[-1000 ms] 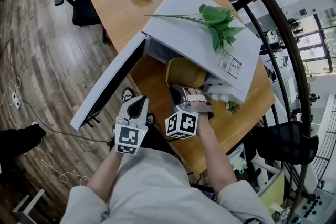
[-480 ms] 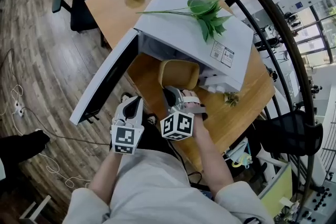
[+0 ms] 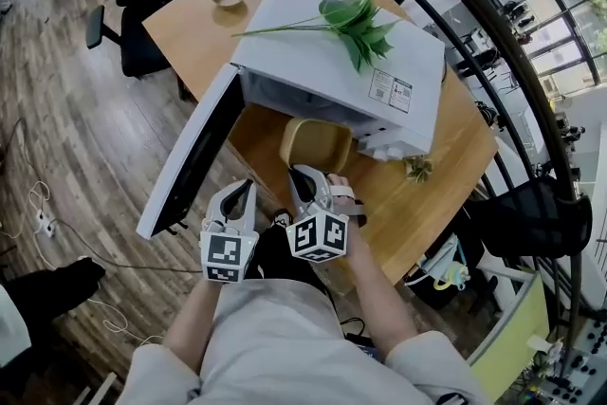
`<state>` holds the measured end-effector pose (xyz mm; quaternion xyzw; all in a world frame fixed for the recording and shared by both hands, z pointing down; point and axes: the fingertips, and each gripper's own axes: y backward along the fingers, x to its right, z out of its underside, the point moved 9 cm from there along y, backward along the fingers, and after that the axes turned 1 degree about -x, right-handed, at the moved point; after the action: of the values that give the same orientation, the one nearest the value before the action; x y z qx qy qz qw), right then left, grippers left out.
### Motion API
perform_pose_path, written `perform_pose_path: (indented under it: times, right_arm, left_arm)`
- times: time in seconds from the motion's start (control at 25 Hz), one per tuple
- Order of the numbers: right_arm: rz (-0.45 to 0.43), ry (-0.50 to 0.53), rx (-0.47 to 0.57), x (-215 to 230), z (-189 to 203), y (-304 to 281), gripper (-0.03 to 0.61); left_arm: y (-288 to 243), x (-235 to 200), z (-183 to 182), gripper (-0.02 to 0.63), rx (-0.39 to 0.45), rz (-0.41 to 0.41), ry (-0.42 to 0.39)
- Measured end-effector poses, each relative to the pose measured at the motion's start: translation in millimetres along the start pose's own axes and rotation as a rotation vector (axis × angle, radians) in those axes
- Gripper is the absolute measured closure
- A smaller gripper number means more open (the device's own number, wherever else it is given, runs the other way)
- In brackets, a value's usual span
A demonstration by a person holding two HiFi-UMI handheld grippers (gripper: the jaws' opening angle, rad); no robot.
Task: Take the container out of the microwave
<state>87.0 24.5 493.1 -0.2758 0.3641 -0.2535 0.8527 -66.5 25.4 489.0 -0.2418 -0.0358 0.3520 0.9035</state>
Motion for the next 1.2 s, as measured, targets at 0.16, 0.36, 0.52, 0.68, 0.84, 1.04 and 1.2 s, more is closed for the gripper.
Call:
perform_pose_path:
  times: [0.16, 0.36, 0.52, 0.68, 0.84, 1.04, 1.2]
  right_arm:
    - [0.016, -0.092, 0.000, -8, -3, 7, 0.554]
    - [0.047, -0.189, -0.005, -19, -6, 17, 0.554]
    - [0.085, -0.274, 0.000, -26, -6, 24, 0.554]
    - [0.130, -0.401, 0.013, -30, -6, 33, 0.554]
    - [0.191, -0.510, 0.021, -36, -3, 42, 0.554]
    - [0.281, -0.658, 0.041, -42, -2, 60, 0.554]
    - [0.337, -0.742, 0.062, -40, -3, 74, 0.554]
  left_arm:
    - [5, -6, -3, 0.611, -0.006, 0.043, -0.018]
    - [8, -11, -5, 0.611, -0.015, 0.099, -0.038]
    - [6, -12, -7, 0.611, -0.018, 0.149, -0.060]
    - [6, -12, -9, 0.611, -0.018, 0.191, -0.071]
    - [9, -13, -12, 0.611, -0.015, 0.228, -0.083]
    - [13, -10, -16, 0.611, -0.006, 0.271, -0.078]
    - [13, -5, -24, 0.611, 0.016, 0.304, -0.081]
